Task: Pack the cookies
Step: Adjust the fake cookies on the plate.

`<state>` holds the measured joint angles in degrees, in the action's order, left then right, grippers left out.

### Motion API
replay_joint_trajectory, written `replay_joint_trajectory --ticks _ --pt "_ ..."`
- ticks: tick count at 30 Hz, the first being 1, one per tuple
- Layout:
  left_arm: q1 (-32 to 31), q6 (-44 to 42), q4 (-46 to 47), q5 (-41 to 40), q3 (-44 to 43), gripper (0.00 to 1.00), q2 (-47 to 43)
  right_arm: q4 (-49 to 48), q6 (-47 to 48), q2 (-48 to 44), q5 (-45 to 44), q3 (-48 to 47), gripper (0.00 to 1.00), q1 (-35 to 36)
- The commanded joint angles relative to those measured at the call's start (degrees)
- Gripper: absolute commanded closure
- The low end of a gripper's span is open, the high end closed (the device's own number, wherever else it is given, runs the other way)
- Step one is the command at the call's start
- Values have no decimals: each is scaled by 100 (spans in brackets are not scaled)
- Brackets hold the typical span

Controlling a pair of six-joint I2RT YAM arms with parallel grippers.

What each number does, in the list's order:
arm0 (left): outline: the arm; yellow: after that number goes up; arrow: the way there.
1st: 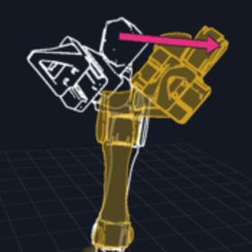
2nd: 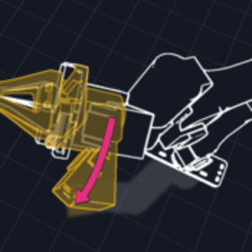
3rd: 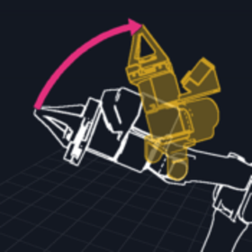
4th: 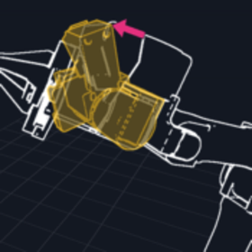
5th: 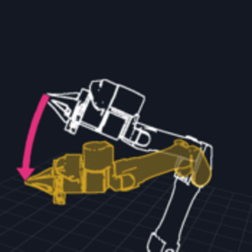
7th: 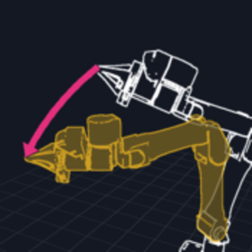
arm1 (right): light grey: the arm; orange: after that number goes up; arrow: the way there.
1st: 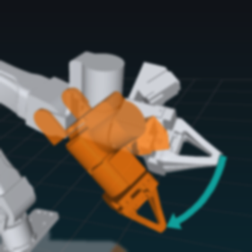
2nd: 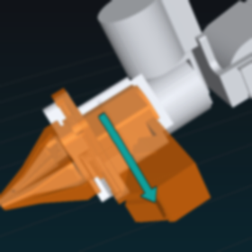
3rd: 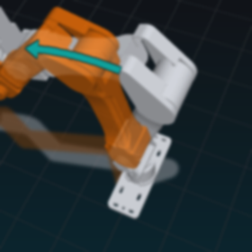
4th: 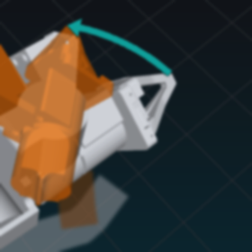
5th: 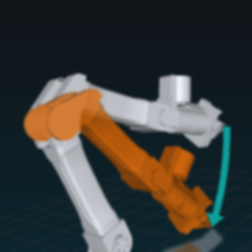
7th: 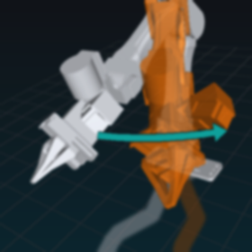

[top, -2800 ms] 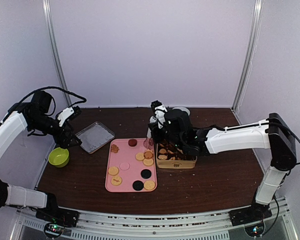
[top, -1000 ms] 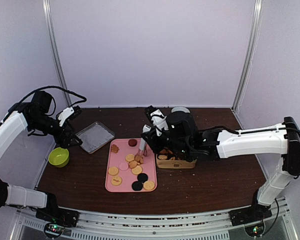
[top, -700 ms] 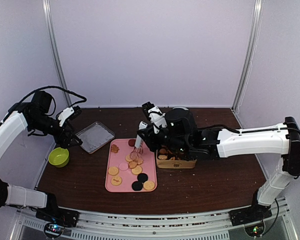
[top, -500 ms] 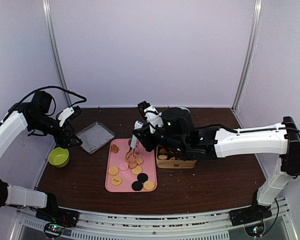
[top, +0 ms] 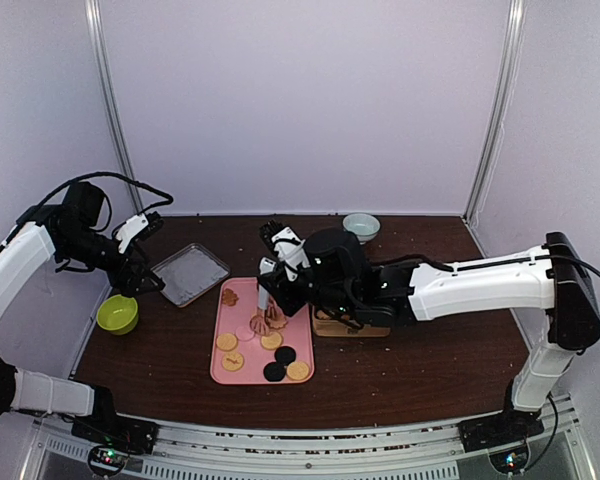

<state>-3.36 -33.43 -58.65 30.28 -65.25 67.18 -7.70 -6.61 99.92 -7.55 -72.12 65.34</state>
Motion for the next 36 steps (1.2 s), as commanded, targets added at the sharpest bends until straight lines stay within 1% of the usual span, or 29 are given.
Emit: replay_joint_trajectory --ticks 1,5,13,18,23,30,34,36 --pt "46 -86 -80 79 -102 8 -23 48 105 95 -38 -197 69 104" --pt "51 -85 -85 91 -102 8 -15 -29 115 72 16 -241 74 142" --pt "46 -93 -98 65 -98 8 -43 -72 110 45 -58 -403 90 125" --pt "47 -102 -102 71 -85 8 -44 -137 59 -36 -62 -372 97 45" --pt "48 -102 -101 87 -118 8 -34 -227 71 -165 -122 -351 96 -66" --pt "50 -94 -108 106 -137 8 -2 -317 94 195 -116 -688 85 -86" --pt "46 -102 -111 69 -124 8 -37 -302 82 434 -105 -829 74 -87" --pt "51 -102 -107 68 -113 8 -28 -293 89 515 -101 -848 73 -84"
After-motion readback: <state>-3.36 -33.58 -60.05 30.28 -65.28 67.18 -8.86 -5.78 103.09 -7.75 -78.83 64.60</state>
